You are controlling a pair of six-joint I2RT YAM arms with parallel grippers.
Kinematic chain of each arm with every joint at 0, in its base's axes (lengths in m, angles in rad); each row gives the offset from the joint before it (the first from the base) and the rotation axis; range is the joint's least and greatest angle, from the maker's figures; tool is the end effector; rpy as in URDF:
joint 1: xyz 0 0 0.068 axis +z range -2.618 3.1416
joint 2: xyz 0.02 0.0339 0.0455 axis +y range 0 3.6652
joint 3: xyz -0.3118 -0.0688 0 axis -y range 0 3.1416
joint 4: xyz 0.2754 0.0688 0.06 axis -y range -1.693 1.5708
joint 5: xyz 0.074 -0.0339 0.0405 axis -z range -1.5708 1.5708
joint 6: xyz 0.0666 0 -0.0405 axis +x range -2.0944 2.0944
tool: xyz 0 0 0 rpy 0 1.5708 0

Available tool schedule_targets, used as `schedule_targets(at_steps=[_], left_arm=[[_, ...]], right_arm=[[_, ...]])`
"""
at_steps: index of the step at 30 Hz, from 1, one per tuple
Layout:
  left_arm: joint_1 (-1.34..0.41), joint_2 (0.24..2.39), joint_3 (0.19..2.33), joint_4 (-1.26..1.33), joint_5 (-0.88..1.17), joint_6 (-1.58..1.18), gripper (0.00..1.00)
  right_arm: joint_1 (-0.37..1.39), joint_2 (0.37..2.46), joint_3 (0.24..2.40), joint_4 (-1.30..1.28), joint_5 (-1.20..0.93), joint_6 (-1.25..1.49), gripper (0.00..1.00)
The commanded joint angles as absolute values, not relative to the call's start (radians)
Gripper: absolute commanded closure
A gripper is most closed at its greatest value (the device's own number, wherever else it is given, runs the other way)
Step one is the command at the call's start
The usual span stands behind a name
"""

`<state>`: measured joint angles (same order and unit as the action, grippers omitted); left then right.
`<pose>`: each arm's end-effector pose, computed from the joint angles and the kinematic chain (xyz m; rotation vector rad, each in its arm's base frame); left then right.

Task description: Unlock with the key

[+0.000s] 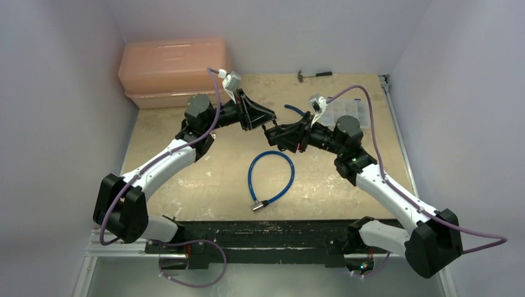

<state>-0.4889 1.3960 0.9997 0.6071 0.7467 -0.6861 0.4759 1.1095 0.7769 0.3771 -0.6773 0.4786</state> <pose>0.2994 -0.2105 0.3953 0.5491 1.4925 -1.4477 0.2359 0.1685 0.3651 -0.5785 1.5775 1.2505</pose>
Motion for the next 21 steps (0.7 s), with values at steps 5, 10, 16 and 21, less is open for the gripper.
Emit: schedule_targets(at_steps=[5, 10, 16, 21], left_arm=[[-0.489, 1.465, 1.132, 0.336, 0.607, -0.55, 0.83], [-0.492, 1.506, 1.188, 0.196, 0.533, -0.508, 0.84], [-0.492, 1.574, 1.257, 0.06, 0.472, -0.501, 0.84], [-0.492, 1.605, 1.273, 0.026, 0.456, -0.522, 0.85]], right_arm=[[0.56, 1.081, 0.87, 0.326, -0.515, 0.32, 1.0], [0.63, 1.093, 0.928, 0.219, -0.323, 0.222, 1.0], [0.7, 1.145, 0.974, 0.12, -0.06, 0.157, 1.0], [0.782, 1.215, 1.015, 0.057, 0.18, 0.118, 1.0]])
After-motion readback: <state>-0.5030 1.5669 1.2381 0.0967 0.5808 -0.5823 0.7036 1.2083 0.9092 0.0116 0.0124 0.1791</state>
